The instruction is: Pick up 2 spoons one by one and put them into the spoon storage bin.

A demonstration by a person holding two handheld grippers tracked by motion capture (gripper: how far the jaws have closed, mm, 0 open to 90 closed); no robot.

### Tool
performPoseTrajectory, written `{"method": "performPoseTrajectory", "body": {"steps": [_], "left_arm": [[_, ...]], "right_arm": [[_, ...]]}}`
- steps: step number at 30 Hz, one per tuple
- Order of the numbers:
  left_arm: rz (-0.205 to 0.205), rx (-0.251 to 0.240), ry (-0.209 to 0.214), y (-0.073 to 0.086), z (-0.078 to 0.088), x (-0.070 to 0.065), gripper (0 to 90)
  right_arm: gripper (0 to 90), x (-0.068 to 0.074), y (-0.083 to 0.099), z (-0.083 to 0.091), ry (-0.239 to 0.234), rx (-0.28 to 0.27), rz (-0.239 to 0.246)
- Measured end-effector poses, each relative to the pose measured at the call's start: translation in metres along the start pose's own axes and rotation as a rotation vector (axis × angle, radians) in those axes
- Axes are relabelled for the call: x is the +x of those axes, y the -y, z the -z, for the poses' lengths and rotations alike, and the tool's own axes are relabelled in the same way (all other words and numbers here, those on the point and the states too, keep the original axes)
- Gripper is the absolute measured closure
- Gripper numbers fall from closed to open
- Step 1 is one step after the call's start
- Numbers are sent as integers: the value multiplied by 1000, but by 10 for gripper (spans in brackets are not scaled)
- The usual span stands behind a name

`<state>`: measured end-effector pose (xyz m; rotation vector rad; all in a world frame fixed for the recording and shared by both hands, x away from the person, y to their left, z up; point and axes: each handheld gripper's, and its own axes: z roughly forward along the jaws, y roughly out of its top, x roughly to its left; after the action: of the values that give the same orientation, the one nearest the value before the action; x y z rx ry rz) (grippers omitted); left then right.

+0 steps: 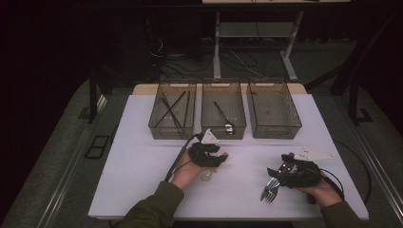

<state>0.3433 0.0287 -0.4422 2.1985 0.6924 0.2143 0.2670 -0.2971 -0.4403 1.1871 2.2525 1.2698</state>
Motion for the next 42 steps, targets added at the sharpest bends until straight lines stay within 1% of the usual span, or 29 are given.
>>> {"method": "performPoseTrajectory", "body": {"steps": [2, 7, 8, 11, 12, 13, 16, 17, 18, 21, 24, 27, 28, 33, 36, 39, 40, 41, 42], "left_arm": [[6, 7, 7, 0, -3, -1, 544], [12, 11, 6, 0, -9, -3, 573], [0, 33, 13, 0, -10, -2, 583], [-1, 43, 13, 0, -13, -3, 606], [-14, 48, 2, 0, -14, -5, 609], [-14, 48, 2, 0, -14, -5, 611], [-58, 64, -14, -1, -15, -8, 626], [-64, 63, -16, -1, -15, -8, 626], [-51, 56, -17, -1, -16, -10, 636], [-47, 55, -11, -1, -16, -9, 656], [-44, 60, -10, -1, -15, -7, 708], [-43, 74, 2, -1, -14, -4, 717], [-28, 67, 3, -2, -15, -5, 719], [-34, 90, 1, -5, -14, -6, 727], [-29, 104, -1, -6, -14, -6, 733], [-23, 108, -1, -7, -13, -6, 735], [-37, 110, 6, -7, -13, -4, 735], [-37, 110, 6, -7, -13, -4, 736], [-9, 109, 17, -6, -12, -4, 736]], "right_arm": [[179, 0, 0, 0, 0, 0, 0], [179, 0, 0, 0, 1, -1, 2], [179, 0, 0, 0, 1, -1, 2], [179, 0, 0, 0, 2, 0, 0], [179, 0, 0, 0, 2, -1, 1], [179, 0, 0, 0, 2, -1, 1], [179, 0, 0, 0, 3, -1, -1], [179, 0, 0, 0, 3, -1, -1], [179, 0, 0, 0, 3, 0, 1], [179, 0, 0, 0, 3, 0, 2], [179, 0, 0, 0, 8, 4, 4], [179, 0, 0, 0, 9, 4, 4], [179, 0, 0, 0, 10, 5, 3], [179, 0, 0, 0, 12, 8, 2], [179, 0, 0, 0, 13, 9, 4], [179, 0, 0, 0, 13, 9, 6], [179, 0, 0, 0, 12, 9, 8], [179, 0, 0, 0, 12, 9, 8], [179, 0, 0, 0, 13, 10, 7]]}}
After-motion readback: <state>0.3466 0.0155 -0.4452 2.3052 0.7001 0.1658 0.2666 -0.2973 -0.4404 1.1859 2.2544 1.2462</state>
